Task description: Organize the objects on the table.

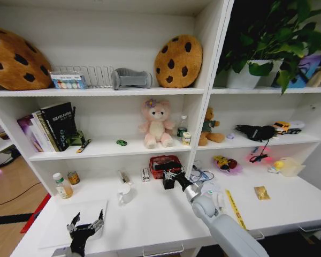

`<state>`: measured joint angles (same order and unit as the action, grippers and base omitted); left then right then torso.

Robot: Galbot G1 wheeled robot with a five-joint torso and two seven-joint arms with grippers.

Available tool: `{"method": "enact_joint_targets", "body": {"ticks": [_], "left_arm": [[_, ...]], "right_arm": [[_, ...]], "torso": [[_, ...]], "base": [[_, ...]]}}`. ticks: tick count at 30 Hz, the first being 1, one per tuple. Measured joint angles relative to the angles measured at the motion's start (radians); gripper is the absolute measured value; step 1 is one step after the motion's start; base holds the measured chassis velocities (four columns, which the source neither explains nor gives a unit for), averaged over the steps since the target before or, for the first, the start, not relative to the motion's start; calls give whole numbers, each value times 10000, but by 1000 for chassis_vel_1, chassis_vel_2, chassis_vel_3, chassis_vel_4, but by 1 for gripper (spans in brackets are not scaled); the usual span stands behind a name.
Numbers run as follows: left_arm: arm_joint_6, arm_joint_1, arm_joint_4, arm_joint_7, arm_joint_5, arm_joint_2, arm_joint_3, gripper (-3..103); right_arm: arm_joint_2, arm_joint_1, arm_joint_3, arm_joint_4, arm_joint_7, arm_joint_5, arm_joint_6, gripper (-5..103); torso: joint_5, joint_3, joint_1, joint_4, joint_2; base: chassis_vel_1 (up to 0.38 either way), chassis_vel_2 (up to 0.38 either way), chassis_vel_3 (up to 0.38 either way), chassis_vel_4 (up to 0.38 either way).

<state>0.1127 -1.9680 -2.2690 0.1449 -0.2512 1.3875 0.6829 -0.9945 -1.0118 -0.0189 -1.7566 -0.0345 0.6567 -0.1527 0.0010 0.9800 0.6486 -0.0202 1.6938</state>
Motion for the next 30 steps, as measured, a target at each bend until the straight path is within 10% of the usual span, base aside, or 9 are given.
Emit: {"method": "enact_joint_targets", "body": {"ticks": [17, 22, 25, 30], "left_arm": [[-43, 303, -99, 18, -108, 17, 118, 100], [-49, 336, -262, 57, -104, 138, 93, 100], [-140, 289, -367, 59, 39, 464, 33, 100], [-163, 240, -519, 61, 94, 550, 0, 100]], "right_arm": [[633, -5390, -3212, -3612, -840, -1285, 833, 100], [-374, -7720, -4557, -4568, -910, -3018, 89, 100], [-2797, -9518, -5652, -4893, -590, -4756, -952, 100], [-3768, -10351, -5965, -4574, -20, -5611, -1950, 100]], "torso": [[0, -1, 0, 0, 1], [-2, -1, 1, -2, 1], [-2, -2, 1, -5, 2], [-3, -1, 0, -4, 1]], "base": [[0, 0, 0, 0], [0, 0, 0, 0], [0, 0, 0, 0], [0, 0, 0, 0]]}}
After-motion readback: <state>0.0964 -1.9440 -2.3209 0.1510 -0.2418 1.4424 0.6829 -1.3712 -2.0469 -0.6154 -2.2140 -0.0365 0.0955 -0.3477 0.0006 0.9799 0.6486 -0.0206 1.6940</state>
